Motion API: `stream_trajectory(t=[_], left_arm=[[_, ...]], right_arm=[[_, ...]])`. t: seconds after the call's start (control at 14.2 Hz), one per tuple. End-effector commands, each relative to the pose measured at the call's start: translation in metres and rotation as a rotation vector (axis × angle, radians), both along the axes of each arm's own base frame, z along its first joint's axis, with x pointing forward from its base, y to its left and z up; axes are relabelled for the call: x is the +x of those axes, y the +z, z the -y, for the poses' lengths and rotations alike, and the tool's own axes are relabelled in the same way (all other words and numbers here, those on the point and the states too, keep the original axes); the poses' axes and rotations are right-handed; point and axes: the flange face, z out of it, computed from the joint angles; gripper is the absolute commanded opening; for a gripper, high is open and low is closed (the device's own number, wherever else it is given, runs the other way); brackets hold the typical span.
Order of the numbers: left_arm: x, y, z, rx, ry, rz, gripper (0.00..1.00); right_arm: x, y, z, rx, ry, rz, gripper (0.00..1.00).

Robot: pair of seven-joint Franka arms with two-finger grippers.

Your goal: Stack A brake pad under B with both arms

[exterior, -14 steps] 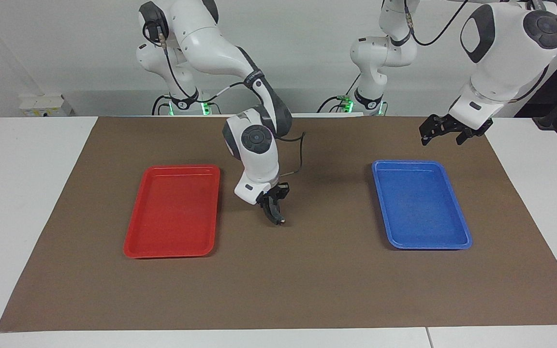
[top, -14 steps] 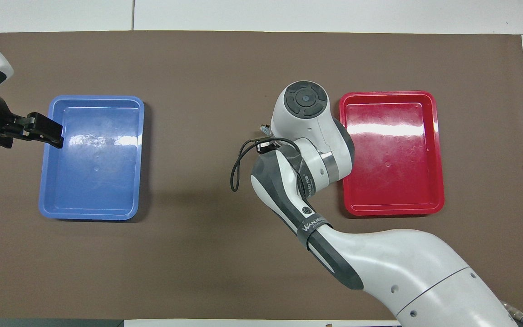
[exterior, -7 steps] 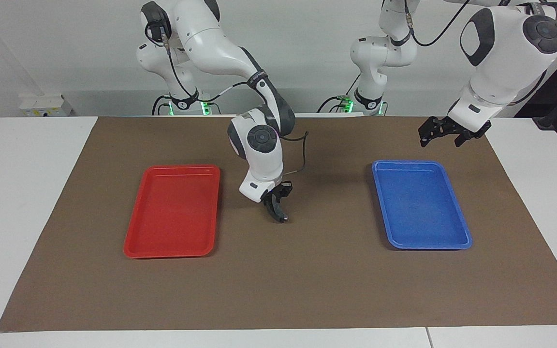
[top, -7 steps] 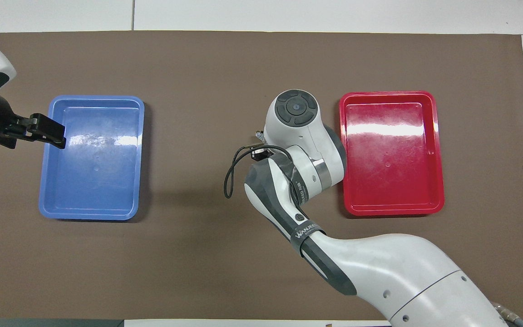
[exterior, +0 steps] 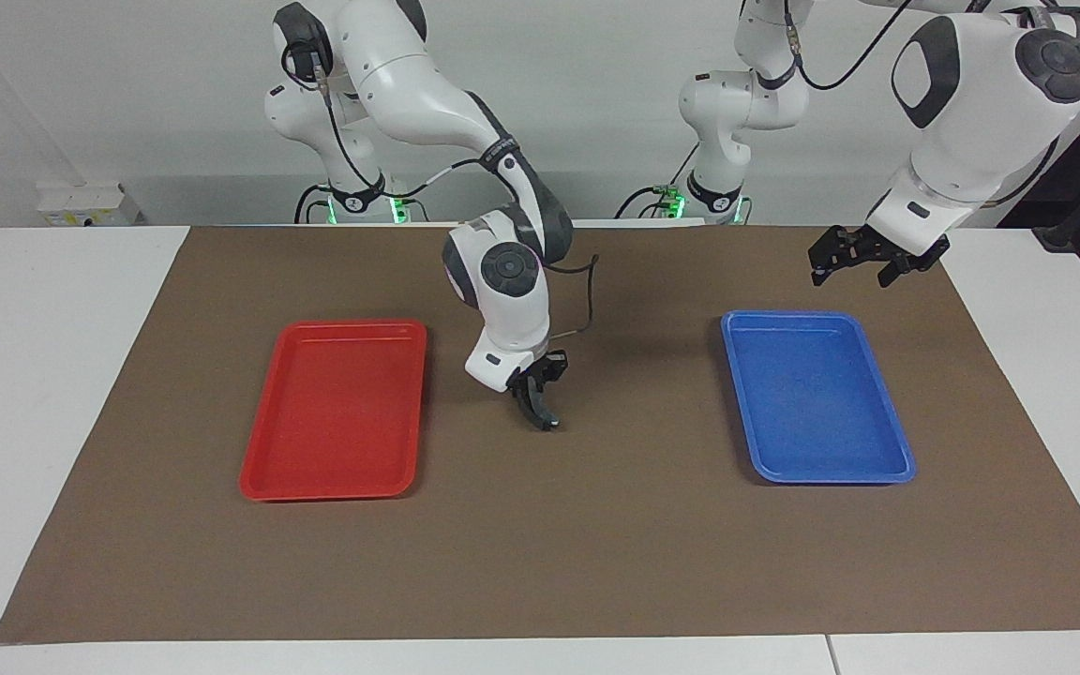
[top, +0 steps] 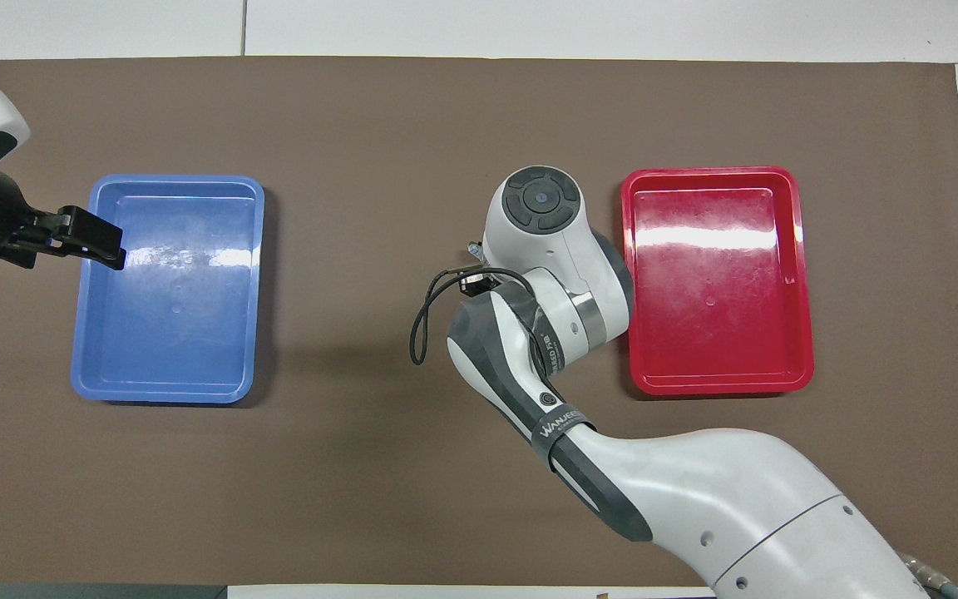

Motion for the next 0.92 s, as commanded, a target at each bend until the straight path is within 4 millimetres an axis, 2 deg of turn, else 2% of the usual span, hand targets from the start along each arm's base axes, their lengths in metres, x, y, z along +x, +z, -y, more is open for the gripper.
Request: stream_trajectory(t=[0.0,0.21,0.28,0.49,0.85], left_arm=[[-0.007,0.006,-0.001,-0.021,-0.014,0.017,1.0],[-0.011,0.021,0.001,-0.023,-0.013,0.038,1.0],[-0.017,0.036,0.001,-0.027,-0.013,0.068,1.0],[-0.028,0.05,0.002,-0.026,-0.002,0.087,1.0],[-0.025,0.044,0.002,-0.024,0.02,0.077,1.0]], right_arm=[[-0.008,0.005,0.003,0.014,-0.02,0.0,0.0],[-0.01,0.003,0.004,0.011,-0.021,-0.005,0.0],[-0.012,0.001,0.004,0.009,-0.021,-0.009,0.01],[-0.012,0.001,0.004,0.008,-0.021,-0.011,0.02],[-0.021,0.003,-0.006,-0.001,-0.007,-0.029,0.02]])
